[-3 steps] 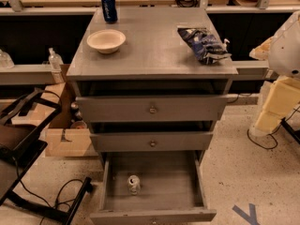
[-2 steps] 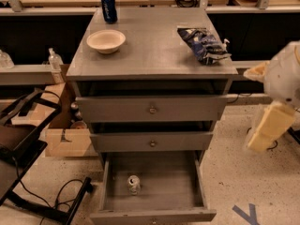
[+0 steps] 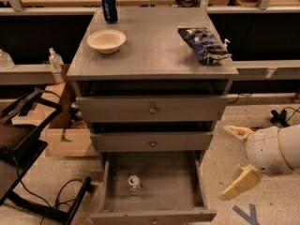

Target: Pick 7up can from bottom drawer and place on counter

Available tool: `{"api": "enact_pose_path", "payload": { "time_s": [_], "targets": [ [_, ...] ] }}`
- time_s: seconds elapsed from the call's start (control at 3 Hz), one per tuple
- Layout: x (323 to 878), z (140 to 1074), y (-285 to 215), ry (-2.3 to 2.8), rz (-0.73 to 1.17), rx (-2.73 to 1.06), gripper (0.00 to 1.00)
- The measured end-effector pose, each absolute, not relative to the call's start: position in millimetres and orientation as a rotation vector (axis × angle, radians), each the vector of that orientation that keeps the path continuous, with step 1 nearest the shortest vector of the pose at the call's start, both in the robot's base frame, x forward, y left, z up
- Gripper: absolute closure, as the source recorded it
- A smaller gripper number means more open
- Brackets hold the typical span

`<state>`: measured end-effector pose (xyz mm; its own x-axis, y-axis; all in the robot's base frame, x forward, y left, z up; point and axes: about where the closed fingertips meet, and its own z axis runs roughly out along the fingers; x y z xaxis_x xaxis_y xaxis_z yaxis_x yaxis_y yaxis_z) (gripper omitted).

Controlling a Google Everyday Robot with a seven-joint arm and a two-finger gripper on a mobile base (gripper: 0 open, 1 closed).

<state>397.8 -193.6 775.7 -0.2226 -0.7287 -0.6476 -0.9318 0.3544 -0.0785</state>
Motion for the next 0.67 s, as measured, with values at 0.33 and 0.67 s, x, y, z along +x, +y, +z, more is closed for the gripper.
{"api": "enact_pose_path", "payload": {
  "time_s": [0.33, 0.67],
  "targets": [
    [426, 753, -178, 1.820, 0.540, -1.208, 0.00],
    [428, 738, -170, 1.724, 0.599, -1.169, 0.00]
  ]
}}
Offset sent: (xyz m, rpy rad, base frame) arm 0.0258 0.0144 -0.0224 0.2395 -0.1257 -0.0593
